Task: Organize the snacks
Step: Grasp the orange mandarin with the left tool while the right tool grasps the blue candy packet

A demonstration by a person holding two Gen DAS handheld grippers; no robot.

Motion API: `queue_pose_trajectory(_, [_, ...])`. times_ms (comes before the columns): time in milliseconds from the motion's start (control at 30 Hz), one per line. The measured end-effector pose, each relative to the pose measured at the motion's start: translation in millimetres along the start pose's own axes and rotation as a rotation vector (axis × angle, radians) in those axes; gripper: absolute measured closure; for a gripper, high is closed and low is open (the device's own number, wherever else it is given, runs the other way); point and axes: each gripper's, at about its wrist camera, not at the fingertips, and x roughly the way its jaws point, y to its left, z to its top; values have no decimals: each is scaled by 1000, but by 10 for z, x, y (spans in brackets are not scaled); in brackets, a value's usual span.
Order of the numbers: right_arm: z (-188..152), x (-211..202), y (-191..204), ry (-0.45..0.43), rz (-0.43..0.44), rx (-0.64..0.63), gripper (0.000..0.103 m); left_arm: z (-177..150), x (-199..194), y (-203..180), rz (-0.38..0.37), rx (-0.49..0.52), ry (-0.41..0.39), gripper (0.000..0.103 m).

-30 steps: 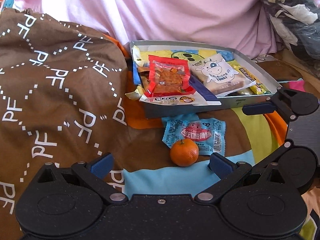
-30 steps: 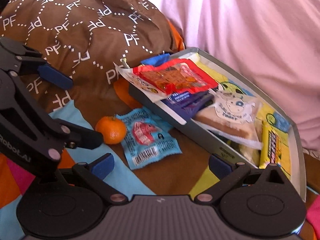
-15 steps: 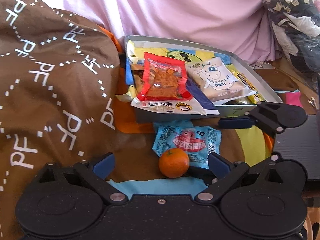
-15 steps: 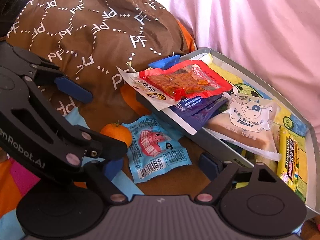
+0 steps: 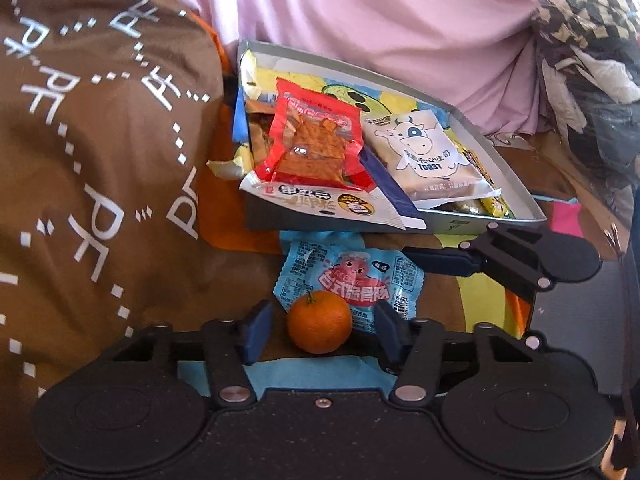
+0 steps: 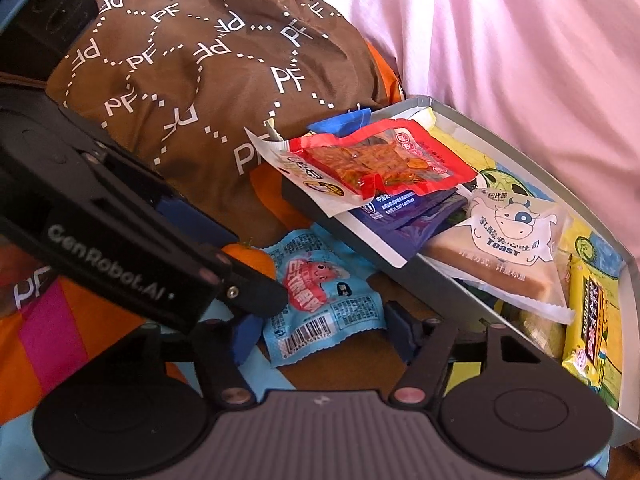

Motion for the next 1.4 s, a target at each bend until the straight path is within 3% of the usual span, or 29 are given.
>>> queue_pose_trajectory(167, [1, 1, 15, 4, -1, 3, 37, 11, 29, 100, 0, -71, 14, 66])
queue_pose_trajectory(300, [-11, -18, 0, 12, 7, 74, 40, 16, 3, 147, 5, -117, 22, 66])
queue_pose_trajectory(533, [-115, -143, -102, 6, 33, 256, 45, -44, -158, 111, 58, -110, 20, 66])
queue_pose_trajectory(667, [-277, -306, -112, 2, 38, 342, 49, -107, -279, 76, 85, -117, 20, 66])
queue_pose_trajectory(733, [-362, -399, -99, 5, 44, 377, 60, -149, -336, 55, 97, -118, 19, 67])
queue_pose_trajectory(1100, [-791, -743, 65, 16, 69, 569, 67, -399, -562, -80, 132, -110, 41, 67])
queue_pose_trajectory(1300, [-999, -906, 197, 59, 111, 658, 68, -659, -710, -131, 134, -130, 109, 67])
queue_pose_trajectory(1367, [-1026, -971, 210, 60, 113, 686, 61, -719, -763, -163, 128, -128, 125, 67])
queue_pose_trajectory(1400, [-1033, -992, 206, 60, 114, 698, 50, -744, -779, -181, 123, -126, 133, 67])
